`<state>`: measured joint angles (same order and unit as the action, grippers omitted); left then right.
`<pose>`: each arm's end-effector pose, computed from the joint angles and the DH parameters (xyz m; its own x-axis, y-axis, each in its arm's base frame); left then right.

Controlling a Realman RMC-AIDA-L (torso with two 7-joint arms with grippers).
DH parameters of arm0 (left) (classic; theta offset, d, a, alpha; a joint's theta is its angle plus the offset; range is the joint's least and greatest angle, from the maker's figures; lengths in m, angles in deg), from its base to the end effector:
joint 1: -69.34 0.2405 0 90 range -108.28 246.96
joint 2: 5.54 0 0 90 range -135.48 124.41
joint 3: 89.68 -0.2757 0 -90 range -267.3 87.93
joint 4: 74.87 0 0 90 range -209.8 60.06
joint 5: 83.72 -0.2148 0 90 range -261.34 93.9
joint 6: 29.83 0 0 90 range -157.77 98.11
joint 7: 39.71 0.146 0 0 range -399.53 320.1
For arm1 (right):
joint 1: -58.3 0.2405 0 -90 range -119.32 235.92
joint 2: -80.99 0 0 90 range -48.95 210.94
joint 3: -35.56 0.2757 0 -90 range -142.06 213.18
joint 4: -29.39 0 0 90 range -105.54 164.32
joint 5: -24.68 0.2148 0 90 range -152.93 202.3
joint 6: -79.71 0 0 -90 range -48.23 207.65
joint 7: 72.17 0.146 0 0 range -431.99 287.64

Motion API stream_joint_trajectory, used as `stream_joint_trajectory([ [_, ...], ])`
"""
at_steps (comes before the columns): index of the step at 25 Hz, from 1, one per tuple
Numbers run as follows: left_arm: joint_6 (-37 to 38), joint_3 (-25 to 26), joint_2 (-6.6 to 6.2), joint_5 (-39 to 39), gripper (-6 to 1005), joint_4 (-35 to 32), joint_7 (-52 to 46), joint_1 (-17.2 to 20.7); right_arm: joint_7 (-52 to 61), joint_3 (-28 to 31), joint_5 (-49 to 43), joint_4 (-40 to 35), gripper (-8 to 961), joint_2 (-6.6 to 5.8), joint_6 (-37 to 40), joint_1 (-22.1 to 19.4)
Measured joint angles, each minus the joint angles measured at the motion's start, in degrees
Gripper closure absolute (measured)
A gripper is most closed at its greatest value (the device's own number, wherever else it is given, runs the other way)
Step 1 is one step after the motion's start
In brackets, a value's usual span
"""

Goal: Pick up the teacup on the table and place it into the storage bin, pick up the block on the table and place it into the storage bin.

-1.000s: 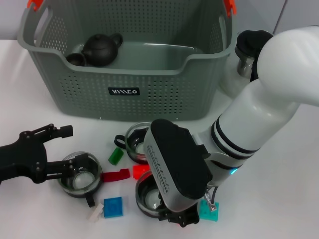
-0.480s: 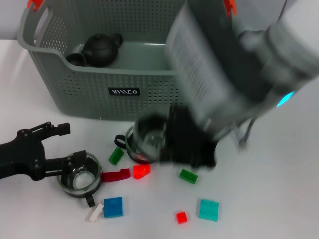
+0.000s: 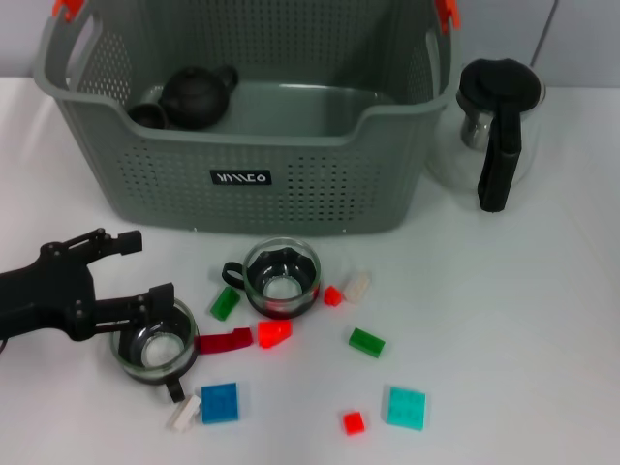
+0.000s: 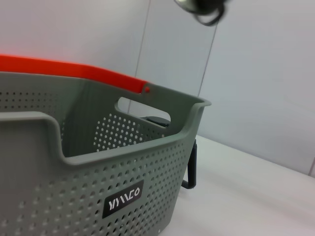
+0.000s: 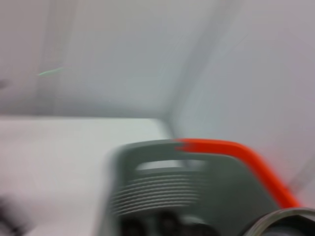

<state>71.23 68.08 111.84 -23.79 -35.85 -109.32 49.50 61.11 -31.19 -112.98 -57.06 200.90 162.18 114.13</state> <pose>-0.3468 0.2720 0.0353 0.7430 0.3146 0.5908 0.5302 -0.8153 -0.2326 -0.0110 0.4234 0.0425 0.9920 -0.0404 -0.1196 -0.0931 -0.8745 -0.4760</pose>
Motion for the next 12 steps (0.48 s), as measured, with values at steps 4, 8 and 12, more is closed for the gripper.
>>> stream_joint_trajectory([
  [4, -0.35, 0.00, 0.30, -0.02, 167, -0.01, -0.02, -0.58, 2.17, 1.27, -2.02, 19.21, 899, -1.72, -10.39, 5.97],
  [8, -0.44, 0.00, 0.45, -0.23, 168, -0.01, -0.14, -0.83, 1.73, 1.03, -3.02, 38.33, 899, -3.33, -21.10, 12.81],
  [12, -0.44, 0.00, 0.56, -0.15, 170, -0.01, -0.27, -0.38, 2.57, 0.95, -7.73, 48.97, 894, -2.81, -28.50, 16.78],
])
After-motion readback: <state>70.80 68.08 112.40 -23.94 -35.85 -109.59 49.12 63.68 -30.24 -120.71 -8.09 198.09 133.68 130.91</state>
